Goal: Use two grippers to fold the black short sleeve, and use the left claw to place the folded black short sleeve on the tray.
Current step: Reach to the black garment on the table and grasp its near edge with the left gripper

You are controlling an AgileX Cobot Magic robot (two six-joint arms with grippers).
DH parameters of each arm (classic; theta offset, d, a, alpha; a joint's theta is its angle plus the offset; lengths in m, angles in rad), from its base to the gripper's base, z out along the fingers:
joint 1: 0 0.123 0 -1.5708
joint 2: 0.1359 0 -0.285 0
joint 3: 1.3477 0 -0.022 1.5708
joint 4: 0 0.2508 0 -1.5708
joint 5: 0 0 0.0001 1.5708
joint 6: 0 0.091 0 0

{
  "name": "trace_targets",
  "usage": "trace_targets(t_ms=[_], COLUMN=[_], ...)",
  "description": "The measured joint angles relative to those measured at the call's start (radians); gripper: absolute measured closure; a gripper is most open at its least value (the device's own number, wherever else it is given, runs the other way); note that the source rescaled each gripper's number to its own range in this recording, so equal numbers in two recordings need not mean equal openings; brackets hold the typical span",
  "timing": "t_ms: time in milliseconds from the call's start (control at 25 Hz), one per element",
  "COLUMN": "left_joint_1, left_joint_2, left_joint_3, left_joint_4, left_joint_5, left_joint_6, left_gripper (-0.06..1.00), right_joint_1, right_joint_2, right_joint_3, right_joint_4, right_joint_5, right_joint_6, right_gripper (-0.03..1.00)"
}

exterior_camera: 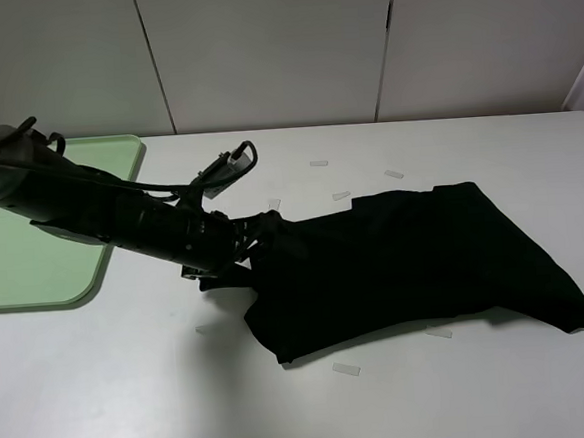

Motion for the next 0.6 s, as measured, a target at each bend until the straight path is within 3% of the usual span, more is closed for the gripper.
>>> trace_targets(t_ms=[240, 520, 600], left_joint_1=[-0.059, -0.086, -0.086], left_joint_2=[0.001, 0.012, 0.012], left_joint_3=[-0.031, -0.054, -0.055], left_joint_4=[-0.022, -0.021, -0.021], left_joint_5=[-0.085, -0.119, -0.127], left_joint_6=[0.000, 0.000, 0.000], left_gripper=[-0.02, 0.25, 0.37], right_joint_1=[0.000, 0.000, 0.000], right_joint_2=[0.000, 0.000, 0.000], right_joint_3=[0.000, 0.000, 0.000], right_joint_4=[0.000, 0.000, 0.000], right_joint_5=[0.000, 0.000, 0.000], right_joint_6=[0.000, 0.000, 0.000], right_gripper=[-0.03, -0.03, -0.03])
